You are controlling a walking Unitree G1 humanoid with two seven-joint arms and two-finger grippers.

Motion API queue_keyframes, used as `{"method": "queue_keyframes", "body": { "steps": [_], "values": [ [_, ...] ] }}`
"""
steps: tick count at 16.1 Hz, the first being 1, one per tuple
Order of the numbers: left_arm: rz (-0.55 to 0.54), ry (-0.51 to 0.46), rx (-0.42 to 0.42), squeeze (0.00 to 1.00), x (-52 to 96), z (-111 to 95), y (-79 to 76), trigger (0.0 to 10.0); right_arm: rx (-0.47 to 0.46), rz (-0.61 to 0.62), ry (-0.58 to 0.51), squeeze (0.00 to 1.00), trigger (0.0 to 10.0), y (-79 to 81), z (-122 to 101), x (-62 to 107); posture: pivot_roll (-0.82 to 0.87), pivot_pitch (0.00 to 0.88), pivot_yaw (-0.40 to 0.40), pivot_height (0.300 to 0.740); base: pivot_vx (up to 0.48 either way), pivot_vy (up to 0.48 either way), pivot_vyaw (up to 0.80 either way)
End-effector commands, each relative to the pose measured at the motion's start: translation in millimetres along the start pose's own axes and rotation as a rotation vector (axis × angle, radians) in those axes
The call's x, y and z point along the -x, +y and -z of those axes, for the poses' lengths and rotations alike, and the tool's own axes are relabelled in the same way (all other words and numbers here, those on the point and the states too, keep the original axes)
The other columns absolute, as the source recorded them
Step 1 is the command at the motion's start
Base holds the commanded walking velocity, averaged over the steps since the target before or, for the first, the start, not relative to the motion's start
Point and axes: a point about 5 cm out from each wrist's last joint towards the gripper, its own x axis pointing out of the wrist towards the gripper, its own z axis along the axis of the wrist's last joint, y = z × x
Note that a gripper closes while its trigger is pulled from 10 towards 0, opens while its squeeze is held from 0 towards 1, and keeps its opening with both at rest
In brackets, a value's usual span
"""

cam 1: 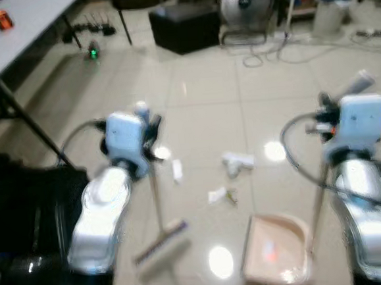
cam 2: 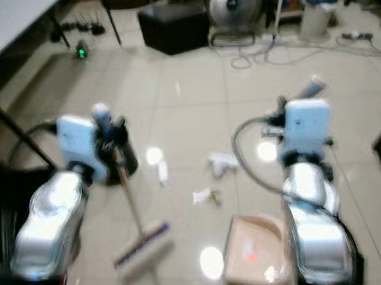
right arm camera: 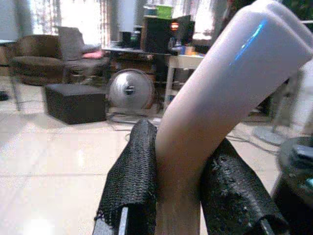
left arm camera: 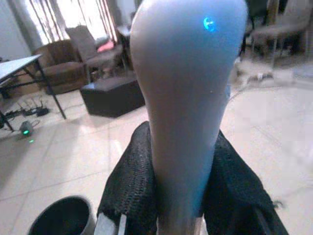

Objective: Sweep floor

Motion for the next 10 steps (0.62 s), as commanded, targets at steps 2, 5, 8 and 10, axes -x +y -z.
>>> {"method": "queue_keyframes", "body": {
  "steps": [2, 5, 8, 10],
  "values": [
    [-0.061, -0.045, -0.035, 0.00, 3.1, -8.8, 16.3, 10.0, -0.028, -0.045, -0.059, 0.00, 10.0, 11.4, -12.1, -2.1, -0.05, 0.034, 0.060, 0.740, 0.382, 0.000, -0.80],
    [-0.090, -0.051, -0.052, 0.00, 2.0, -10.1, 19.3, 10.0, -0.035, -0.074, -0.065, 0.00, 10.0, 15.5, -12.3, -3.9, -0.04, 0.036, 0.056, 0.740, 0.381, 0.000, -0.27],
    [-0.103, -0.059, -0.062, 0.00, -2.6, -11.8, 19.8, 10.0, -0.035, -0.094, -0.063, 0.00, 10.0, 18.1, -9.6, -6.8, -0.04, 0.029, 0.071, 0.740, 0.381, 0.000, 0.00],
    [-0.105, -0.060, -0.072, 0.00, -5.1, -11.5, 20.4, 10.0, -0.043, -0.092, -0.068, 0.00, 10.0, 17.7, -10.4, -8.5, -0.04, 0.030, 0.079, 0.740, 0.382, 0.000, 0.00]
  ]
}}
